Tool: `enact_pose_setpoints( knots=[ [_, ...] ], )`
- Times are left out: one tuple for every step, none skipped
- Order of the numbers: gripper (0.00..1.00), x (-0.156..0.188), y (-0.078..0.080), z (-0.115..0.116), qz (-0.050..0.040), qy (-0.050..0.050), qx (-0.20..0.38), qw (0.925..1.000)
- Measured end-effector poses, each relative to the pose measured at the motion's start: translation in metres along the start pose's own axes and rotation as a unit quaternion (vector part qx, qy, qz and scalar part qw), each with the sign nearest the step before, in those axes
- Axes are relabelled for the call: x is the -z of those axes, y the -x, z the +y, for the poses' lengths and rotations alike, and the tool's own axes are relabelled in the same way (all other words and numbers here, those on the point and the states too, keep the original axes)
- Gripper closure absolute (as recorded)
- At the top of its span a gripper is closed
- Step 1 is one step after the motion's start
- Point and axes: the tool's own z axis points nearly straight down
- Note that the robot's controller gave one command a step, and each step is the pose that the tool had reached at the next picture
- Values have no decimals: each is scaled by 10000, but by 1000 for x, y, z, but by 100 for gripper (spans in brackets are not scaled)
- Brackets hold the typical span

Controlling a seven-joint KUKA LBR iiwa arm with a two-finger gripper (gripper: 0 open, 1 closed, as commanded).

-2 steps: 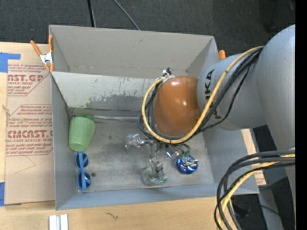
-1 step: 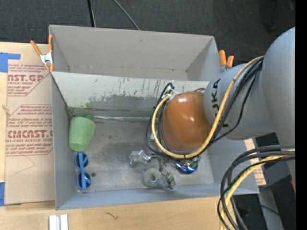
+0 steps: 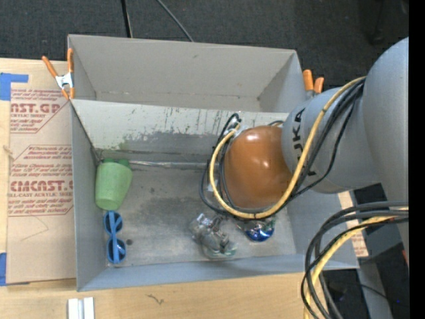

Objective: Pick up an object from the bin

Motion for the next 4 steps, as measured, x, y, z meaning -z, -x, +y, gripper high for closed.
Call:
enact_pose_setpoints(
  knots=[
    [100, 96, -5, -17, 9, -4, 2816, 9595],
    [100, 85, -9, -5, 19, 26, 2742, 9617],
    [100, 132, -9, -13, 6, -5, 2497, 9683],
    [100, 118, -10, -11, 18, 22, 2401, 9707]
  ],
)
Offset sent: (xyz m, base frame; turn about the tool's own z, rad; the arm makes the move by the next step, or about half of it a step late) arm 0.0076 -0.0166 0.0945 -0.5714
